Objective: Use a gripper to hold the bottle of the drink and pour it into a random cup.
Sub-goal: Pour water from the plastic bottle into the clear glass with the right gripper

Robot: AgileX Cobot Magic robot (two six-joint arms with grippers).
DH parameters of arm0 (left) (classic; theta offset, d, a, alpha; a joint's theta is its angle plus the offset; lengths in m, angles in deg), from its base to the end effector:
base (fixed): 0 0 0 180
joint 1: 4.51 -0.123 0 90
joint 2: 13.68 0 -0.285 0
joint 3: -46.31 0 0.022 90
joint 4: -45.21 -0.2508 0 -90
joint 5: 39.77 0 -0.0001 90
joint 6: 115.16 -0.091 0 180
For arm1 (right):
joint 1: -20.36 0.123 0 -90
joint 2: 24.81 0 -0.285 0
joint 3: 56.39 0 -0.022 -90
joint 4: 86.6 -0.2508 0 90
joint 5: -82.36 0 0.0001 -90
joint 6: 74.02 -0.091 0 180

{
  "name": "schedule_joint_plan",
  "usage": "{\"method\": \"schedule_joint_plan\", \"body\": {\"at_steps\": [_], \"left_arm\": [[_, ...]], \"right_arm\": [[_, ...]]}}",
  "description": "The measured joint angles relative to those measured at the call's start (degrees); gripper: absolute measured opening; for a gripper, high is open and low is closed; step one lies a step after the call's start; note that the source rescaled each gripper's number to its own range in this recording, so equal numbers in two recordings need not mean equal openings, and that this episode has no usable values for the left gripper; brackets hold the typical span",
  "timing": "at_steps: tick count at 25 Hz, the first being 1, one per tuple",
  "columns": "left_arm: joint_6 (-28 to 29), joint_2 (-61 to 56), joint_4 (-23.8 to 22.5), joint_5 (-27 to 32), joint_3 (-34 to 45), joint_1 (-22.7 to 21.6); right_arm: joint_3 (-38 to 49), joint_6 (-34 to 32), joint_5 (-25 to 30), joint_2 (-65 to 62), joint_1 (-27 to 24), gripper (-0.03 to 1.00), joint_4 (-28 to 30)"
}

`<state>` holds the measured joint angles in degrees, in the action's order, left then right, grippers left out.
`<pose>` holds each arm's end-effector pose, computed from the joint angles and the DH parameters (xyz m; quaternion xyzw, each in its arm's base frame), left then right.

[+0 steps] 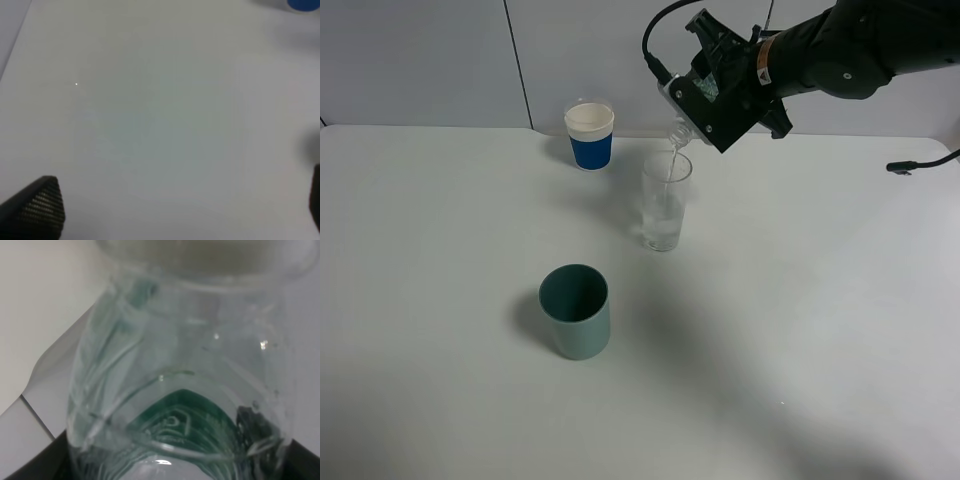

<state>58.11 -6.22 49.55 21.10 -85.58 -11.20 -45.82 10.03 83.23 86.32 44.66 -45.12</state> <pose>-0.0061 -0.0068 0.2795 0.0020 0.8495 0.0239 0.5271 0.3691 0.1656 0.2270 -0.8453 0.2304 -0.3754 0.3025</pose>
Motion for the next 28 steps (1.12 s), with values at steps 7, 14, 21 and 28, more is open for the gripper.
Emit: {"method": "schedule_joint_plan", "body": {"at_steps": [7, 14, 21, 28], "left_arm": [[0.0, 0.0, 0.0, 0.0, 0.0, 0.0], [0.0, 0.0, 0.0, 0.0, 0.0, 0.0], [0.0, 0.0, 0.0, 0.0, 0.0, 0.0], [0.0, 0.0, 0.0, 0.0, 0.0, 0.0]], "right_arm": [[0.0, 0.2, 0.0, 0.0, 0.0, 0.0, 0.0], [0.0, 1.9, 0.0, 0.0, 0.0, 0.0, 0.1], [0.0, 2.3, 0.0, 0.0, 0.0, 0.0, 0.1], [0.0, 2.3, -1.5, 0.0, 0.0, 0.0, 0.1]]}}
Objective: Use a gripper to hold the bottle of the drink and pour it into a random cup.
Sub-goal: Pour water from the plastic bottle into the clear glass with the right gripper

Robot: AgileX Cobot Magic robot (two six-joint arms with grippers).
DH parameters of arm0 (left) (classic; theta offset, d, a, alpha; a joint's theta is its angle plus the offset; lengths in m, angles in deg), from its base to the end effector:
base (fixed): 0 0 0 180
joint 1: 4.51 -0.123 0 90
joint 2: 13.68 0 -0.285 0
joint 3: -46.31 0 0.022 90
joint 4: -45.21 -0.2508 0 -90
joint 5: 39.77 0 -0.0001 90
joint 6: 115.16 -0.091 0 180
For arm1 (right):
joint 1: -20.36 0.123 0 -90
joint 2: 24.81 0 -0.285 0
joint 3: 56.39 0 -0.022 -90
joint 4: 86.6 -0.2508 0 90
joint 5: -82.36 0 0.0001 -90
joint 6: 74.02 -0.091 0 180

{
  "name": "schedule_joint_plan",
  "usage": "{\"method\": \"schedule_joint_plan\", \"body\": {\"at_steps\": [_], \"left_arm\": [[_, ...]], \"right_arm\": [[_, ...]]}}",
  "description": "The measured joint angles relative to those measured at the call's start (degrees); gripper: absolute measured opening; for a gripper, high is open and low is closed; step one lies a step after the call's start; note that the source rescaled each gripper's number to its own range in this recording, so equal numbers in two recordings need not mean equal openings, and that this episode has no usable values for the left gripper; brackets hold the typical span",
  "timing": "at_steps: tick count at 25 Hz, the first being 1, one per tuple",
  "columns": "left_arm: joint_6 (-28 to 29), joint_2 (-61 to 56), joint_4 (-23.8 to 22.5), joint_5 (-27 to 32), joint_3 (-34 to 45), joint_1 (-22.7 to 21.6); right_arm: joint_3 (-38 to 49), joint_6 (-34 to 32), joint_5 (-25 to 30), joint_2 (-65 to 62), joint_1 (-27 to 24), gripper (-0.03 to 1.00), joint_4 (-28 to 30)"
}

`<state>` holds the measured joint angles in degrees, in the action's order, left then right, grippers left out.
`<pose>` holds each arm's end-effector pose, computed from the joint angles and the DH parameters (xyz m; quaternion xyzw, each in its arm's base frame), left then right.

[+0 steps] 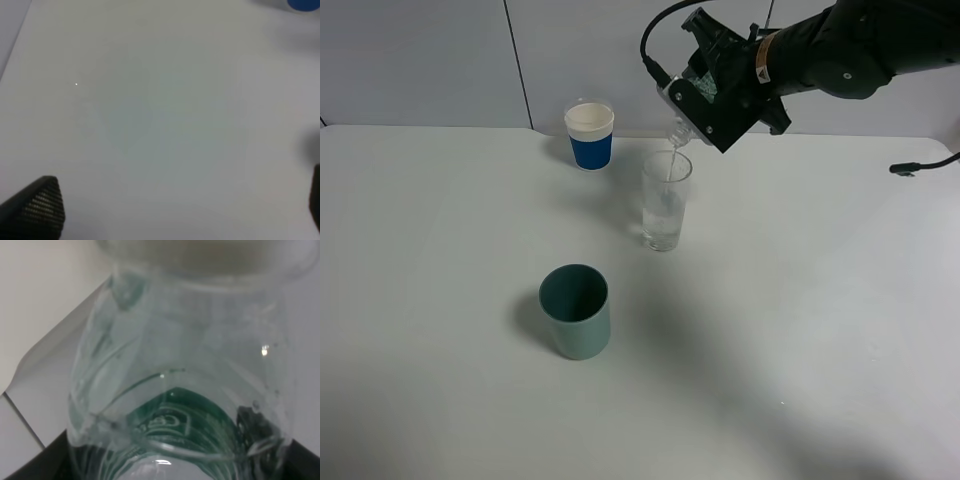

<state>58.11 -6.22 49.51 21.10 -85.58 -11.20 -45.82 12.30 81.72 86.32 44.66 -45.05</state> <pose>-0.0061 -0.0067 0.2795 0.0020 0.8495 0.0243 0.5271 0.3693 0.1674 0.2285 -0.8462 0.2078 -0.3836 0.3061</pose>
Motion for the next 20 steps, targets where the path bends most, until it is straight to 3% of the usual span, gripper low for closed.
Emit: {"method": "schedule_joint_plan", "body": {"at_steps": [20], "left_arm": [[0.0, 0.0, 0.0, 0.0, 0.0, 0.0]], "right_arm": [[0.0, 0.9, -0.8, 0.0, 0.1, 0.0, 2.8]]}}
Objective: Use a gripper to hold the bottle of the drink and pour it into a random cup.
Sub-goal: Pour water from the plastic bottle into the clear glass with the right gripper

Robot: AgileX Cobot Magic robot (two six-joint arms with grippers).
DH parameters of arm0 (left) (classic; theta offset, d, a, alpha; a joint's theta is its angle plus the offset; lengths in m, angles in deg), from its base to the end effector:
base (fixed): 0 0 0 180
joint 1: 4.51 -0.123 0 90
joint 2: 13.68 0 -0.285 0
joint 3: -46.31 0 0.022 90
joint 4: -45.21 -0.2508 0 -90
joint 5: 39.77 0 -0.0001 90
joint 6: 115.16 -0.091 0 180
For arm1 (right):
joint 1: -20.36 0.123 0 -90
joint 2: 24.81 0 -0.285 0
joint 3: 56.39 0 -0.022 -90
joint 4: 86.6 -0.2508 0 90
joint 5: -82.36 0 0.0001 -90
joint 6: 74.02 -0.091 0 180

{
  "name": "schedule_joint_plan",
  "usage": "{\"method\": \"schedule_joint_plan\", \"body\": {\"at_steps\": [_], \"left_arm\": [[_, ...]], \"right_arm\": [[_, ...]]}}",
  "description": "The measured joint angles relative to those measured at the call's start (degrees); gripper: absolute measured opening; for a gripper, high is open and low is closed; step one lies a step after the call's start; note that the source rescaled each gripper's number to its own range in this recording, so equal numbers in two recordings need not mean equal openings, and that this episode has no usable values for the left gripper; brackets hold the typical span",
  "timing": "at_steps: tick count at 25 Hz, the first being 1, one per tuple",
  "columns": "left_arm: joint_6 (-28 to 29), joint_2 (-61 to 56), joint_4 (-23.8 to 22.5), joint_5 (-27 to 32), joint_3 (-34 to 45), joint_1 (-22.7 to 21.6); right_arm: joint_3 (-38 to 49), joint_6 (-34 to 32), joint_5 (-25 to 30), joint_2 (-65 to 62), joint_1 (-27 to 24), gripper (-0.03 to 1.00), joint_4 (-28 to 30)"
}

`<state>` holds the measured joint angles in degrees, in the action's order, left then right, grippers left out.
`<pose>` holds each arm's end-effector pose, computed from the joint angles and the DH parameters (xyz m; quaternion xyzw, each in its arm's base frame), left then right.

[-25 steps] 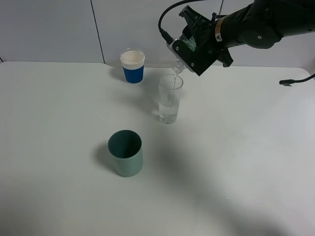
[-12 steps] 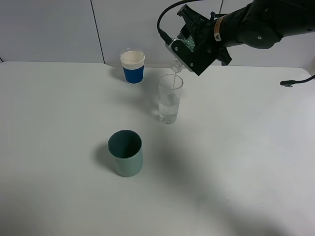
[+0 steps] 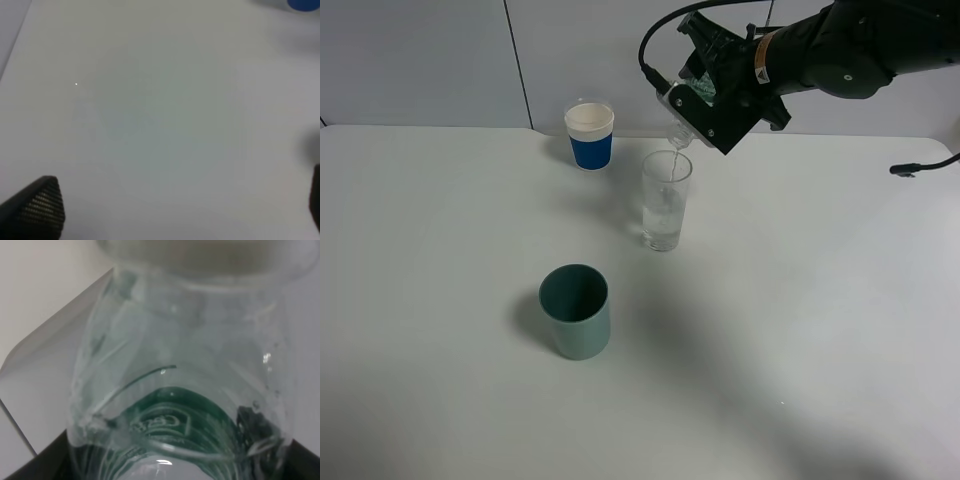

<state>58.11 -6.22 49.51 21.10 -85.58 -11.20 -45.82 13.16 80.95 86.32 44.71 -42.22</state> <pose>-0.0061 -0.0067 0.2795 0.0020 0.8495 0.0243 0.5271 0.3692 0.1687 0.2293 -0.8507 0.1772 -0.3938 0.2996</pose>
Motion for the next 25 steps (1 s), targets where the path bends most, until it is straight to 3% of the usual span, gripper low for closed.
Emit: {"method": "schedule_joint_plan", "body": {"at_steps": [25], "left_arm": [[0.0, 0.0, 0.0, 0.0, 0.0, 0.0]], "right_arm": [[0.0, 0.0, -0.5, 0.0, 0.0, 0.0, 3.5]]}}
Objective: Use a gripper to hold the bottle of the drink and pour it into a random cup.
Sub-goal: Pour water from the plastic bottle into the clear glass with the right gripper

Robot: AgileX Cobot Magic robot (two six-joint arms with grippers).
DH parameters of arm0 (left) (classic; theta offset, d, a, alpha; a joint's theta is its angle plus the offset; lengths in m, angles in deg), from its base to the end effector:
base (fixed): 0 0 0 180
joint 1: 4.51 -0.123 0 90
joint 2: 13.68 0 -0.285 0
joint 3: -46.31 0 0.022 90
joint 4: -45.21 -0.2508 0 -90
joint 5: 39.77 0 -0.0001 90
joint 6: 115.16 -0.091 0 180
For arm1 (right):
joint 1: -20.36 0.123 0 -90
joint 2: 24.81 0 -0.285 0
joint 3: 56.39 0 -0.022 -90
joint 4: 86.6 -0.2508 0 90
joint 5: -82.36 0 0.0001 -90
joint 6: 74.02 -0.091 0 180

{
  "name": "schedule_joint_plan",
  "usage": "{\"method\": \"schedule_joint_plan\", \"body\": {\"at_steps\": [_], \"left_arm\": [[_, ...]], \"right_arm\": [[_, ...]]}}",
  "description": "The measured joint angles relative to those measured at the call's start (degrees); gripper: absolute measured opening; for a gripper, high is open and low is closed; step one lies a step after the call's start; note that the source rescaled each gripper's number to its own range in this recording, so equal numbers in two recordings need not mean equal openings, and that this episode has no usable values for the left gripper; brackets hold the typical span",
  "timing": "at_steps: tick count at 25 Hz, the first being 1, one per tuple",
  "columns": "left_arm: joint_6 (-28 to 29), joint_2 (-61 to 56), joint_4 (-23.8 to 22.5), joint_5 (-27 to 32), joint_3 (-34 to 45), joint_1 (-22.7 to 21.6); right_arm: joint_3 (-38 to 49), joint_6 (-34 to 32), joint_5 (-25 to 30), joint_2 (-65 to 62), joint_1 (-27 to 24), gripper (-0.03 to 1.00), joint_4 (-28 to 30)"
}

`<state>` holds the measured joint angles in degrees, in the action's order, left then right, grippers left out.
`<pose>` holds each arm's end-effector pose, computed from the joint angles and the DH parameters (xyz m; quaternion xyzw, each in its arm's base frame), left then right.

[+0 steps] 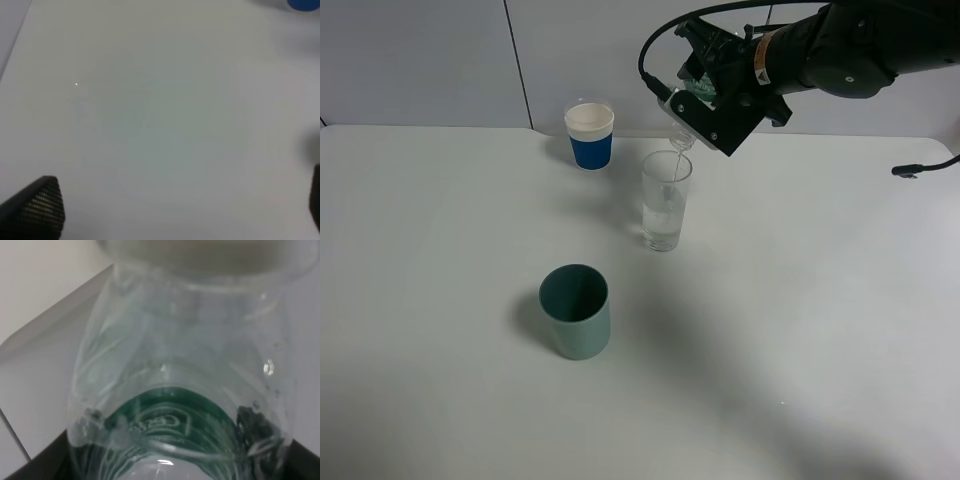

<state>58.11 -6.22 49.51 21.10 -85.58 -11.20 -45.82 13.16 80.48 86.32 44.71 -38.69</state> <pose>-0.0061 -0.0067 0.2795 0.0020 0.8495 0.0243 0.5271 0.3691 0.1694 0.2296 -0.8550 0.1490 -0.4026 0.2910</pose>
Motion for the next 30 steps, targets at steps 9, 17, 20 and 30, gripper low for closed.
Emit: {"method": "schedule_joint_plan", "body": {"at_steps": [9, 17, 20, 30], "left_arm": [[0.0, 0.0, 0.0, 0.0, 0.0, 0.0], [0.0, 0.0, 0.0, 0.0, 0.0, 0.0], [0.0, 0.0, 0.0, 0.0, 0.0, 0.0], [0.0, 0.0, 0.0, 0.0, 0.0, 0.0]], "right_arm": [[0.0, 0.0, -0.4, 0.0, 0.4, 0.0, 1.2], [0.0, 0.0, -0.9, 0.0, 0.9, 0.0, 2.4], [0.0, 0.0, -1.1, 0.0, 1.1, 0.0, 2.4], [0.0, 0.0, -1.0, 0.0, 1.1, 0.0, 2.9]]}}
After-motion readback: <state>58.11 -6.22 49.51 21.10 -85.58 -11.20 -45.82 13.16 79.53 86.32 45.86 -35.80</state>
